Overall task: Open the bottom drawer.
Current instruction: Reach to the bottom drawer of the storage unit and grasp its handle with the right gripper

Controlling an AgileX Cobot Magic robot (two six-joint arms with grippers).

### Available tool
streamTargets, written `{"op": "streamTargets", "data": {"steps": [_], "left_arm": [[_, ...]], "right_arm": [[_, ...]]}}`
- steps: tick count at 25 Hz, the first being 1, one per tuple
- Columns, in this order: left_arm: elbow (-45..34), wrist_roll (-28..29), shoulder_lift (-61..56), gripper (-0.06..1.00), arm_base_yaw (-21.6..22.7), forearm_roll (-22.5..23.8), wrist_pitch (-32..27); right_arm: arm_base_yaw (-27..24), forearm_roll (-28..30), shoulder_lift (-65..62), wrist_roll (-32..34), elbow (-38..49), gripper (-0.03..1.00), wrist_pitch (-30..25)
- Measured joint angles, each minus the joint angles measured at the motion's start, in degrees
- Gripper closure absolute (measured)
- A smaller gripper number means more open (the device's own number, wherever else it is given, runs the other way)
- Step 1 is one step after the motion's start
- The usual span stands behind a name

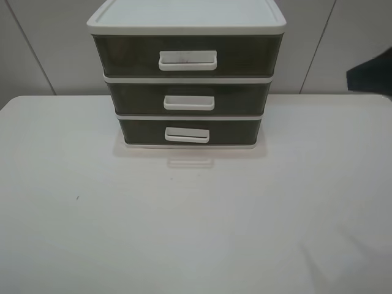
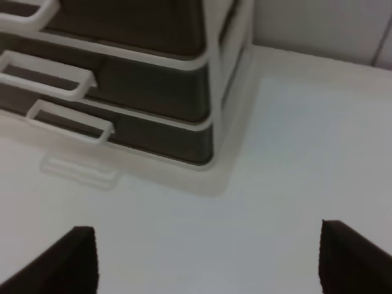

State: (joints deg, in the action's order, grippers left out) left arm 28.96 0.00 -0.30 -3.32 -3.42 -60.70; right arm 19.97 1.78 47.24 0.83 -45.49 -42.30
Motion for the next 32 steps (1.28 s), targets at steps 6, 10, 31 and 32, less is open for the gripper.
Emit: {"op": "streamTargets", "data": {"steps": [6,10,31,32], "left_arm": [[0.0,0.0,0.0,0.2,0.0,0.0,0.0],[0.0,0.0,0.0,0.2,0.0,0.0,0.0],[0.0,0.0,0.0,0.2,0.0,0.0,0.0],[0.0,0.0,0.0,0.2,0.0,0.0,0.0]], "right_arm": [[14.5,3.8,14.2,-4.2,0.0,0.25,0.4],[21.6,4.4,22.7,-11.2,0.0,0.25,0.7],[30.5,28.5,45.1,-7.9,2.8,0.25,30.0],[30.5,29.5,46.1,-7.9,2.8,0.25,31.0]]}}
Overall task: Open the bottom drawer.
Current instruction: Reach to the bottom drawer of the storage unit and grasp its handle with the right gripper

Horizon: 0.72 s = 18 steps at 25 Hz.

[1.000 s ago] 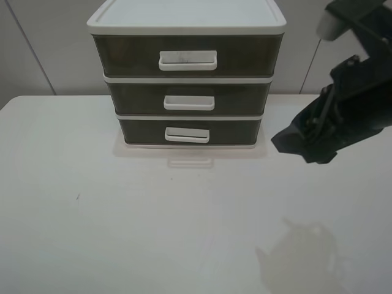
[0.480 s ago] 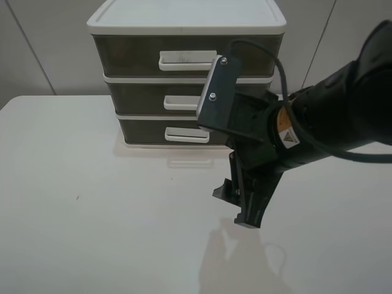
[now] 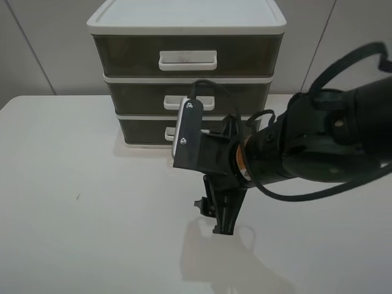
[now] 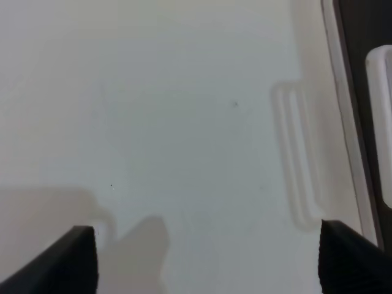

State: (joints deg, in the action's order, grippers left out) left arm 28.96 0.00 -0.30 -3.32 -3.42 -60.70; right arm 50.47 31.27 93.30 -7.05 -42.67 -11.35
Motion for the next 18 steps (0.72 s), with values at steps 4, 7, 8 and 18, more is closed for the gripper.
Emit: {"op": "streamTargets", "data": {"steps": [4,7,8,18], "left_arm": [[0.0,0.0,0.0,0.2,0.0,0.0,0.0],[0.0,0.0,0.0,0.2,0.0,0.0,0.0],[0.0,0.0,0.0,0.2,0.0,0.0,0.0],[0.0,0.0,0.0,0.2,0.0,0.0,0.0]], "right_arm": [[-0.2,2.8,4.1,0.2,0.1,0.25,3.9],[-1.4,3.4,6.3,0.2,0.0,0.25,6.3],[-2.1,3.5,7.0,0.2,-0.1,0.25,6.7],[-9.0,2.9,10.3,0.2,-0.3,0.25,16.4]]}}
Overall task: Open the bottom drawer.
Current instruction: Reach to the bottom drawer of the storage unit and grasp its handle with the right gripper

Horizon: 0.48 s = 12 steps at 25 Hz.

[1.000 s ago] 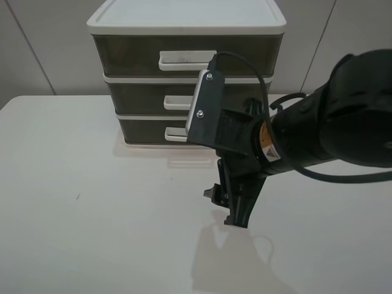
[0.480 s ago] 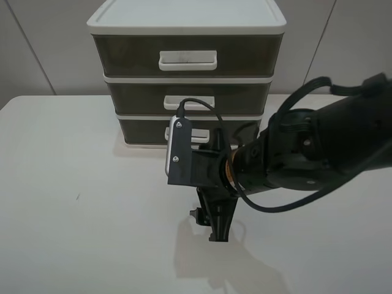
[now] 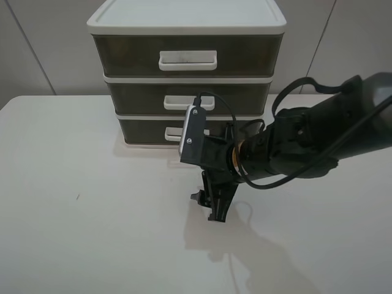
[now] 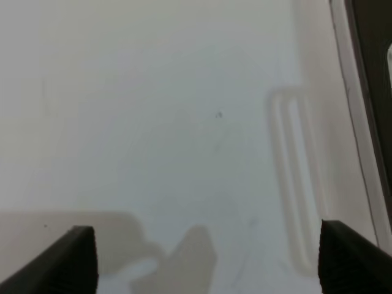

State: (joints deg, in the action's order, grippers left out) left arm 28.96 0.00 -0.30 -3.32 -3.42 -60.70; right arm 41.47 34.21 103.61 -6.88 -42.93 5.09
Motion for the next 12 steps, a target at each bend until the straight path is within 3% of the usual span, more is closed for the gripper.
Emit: {"op": "streamTargets", "data": {"steps": [12], "left_arm": [[0.0,0.0,0.0,0.2,0.0,0.0,0.0]], "right_arm": [[-3.6,-13.7,2.0,-2.6,0.0,0.25,11.5]]}}
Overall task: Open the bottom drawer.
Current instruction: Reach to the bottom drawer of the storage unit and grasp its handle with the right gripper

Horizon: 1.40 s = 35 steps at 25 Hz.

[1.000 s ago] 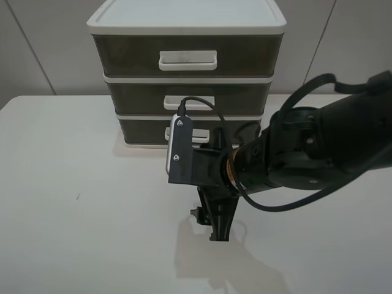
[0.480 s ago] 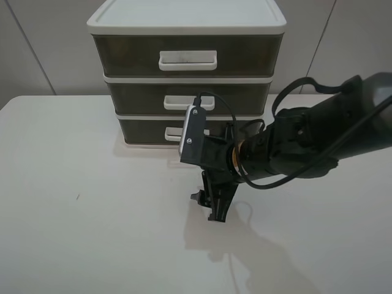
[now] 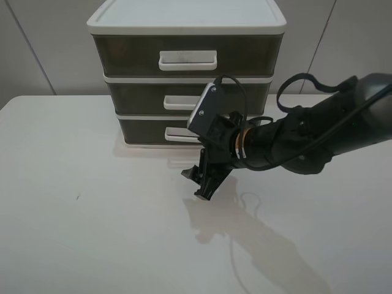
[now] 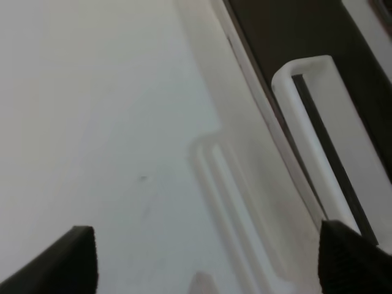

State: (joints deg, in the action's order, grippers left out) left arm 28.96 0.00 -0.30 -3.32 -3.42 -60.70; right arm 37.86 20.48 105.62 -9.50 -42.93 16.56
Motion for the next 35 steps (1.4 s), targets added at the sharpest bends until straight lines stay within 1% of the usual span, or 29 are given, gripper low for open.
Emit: {"op": "streamTargets", "data": {"steps": [2,4,8,15,19,23,27,32,35], "left_arm": [[0.0,0.0,0.0,0.2,0.0,0.0,0.0],[0.0,0.0,0.0,0.2,0.0,0.0,0.0],[0.0,0.0,0.0,0.2,0.0,0.0,0.0],[0.0,0.0,0.0,0.2,0.0,0.0,0.0],[0.0,0.0,0.0,0.2,0.0,0.0,0.0],[0.0,0.0,0.0,0.2,0.0,0.0,0.0],[0.0,0.0,0.0,0.2,0.0,0.0,0.0],[0.0,0.0,0.0,0.2,0.0,0.0,0.0],[0.0,0.0,0.0,0.2,0.0,0.0,0.0]], "right_arm": [[0.0,-1.7,0.7,-0.2,0.0,0.25,2.1],[0.0,-2.1,1.8,-0.3,0.0,0.25,3.8],[0.0,0.6,3.3,-3.4,0.0,0.25,4.4],[-0.1,1.5,3.6,-10.5,-0.1,0.25,5.2],[-0.1,1.6,4.3,-14.5,-2.1,0.25,4.1],[-0.1,1.6,5.7,-17.6,-4.6,0.25,1.1],[-1.0,2.5,6.0,-18.3,-5.2,0.25,0.7],[-3.3,3.0,6.1,-18.3,-5.3,0.25,0.7],[-3.8,4.2,6.1,-18.3,-5.3,0.25,0.9]]}}
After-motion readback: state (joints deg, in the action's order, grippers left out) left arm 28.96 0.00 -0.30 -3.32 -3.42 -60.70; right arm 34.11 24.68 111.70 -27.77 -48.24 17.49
